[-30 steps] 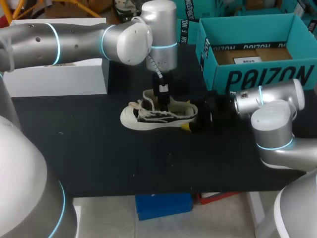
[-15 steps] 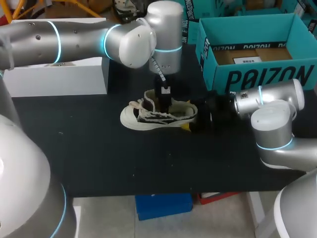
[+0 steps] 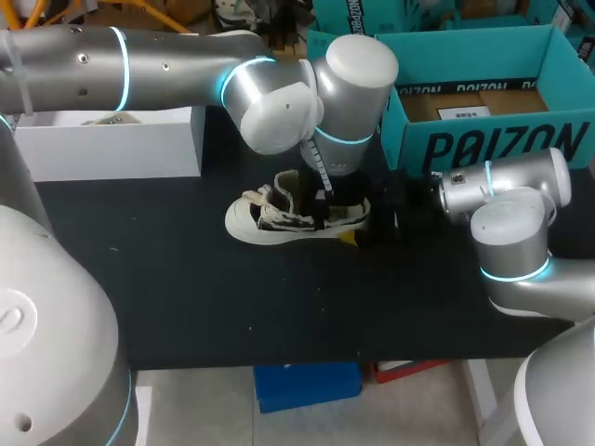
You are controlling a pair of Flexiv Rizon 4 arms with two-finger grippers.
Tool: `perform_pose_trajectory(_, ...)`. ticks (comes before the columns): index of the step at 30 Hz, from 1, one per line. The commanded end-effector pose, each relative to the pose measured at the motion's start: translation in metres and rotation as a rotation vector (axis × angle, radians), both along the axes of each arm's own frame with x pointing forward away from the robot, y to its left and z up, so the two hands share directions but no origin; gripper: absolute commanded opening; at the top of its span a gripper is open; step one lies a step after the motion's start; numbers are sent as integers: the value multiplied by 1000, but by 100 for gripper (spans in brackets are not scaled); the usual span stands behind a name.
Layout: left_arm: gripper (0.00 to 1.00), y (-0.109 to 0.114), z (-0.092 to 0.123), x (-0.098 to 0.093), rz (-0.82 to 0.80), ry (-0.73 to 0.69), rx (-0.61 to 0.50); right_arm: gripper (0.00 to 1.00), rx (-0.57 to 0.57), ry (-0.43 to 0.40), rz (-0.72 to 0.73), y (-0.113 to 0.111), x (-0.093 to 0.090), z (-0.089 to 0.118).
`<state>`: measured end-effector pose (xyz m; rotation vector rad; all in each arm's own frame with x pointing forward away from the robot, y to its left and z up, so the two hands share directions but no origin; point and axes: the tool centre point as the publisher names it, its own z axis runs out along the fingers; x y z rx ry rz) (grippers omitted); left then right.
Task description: Take the shoe out of the shoebox, open the shoe tongue, remove and reinsert the insole, then place the shoe into the shoebox
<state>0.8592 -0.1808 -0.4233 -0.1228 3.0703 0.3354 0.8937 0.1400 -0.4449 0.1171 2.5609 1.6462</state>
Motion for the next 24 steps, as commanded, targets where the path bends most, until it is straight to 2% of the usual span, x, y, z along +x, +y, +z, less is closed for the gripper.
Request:
perform_pose_trajectory(1,11,16,-57,-8,-31,-83,49,0,-1,2,-1,-2,2,-1)
perform_pose_trajectory(4,9,23,-64,-7,-40,-106,76,0,-1,2,-1,-2,2,-1)
perform_pose_trajectory(10,14,36,-80,-3,-63,-146,125,0,-1,2,-1,-2,2,-1)
perform_pose_trajectory(13,22,42,-88,2,-63,-166,139,0,-1,2,-1,-2,2,-1)
perform_pose_trajectory(15,22,46,-91,4,-60,-171,145,0,-1,2,-1,-2,2,-1)
perform_pose_trajectory(19,11,54,-98,14,-52,-199,149,0,-1,2,-1,-2,2,-1)
perform_pose_trajectory(24,6,62,-98,28,-55,-253,146,0,-1,2,-1,-2,2,-1)
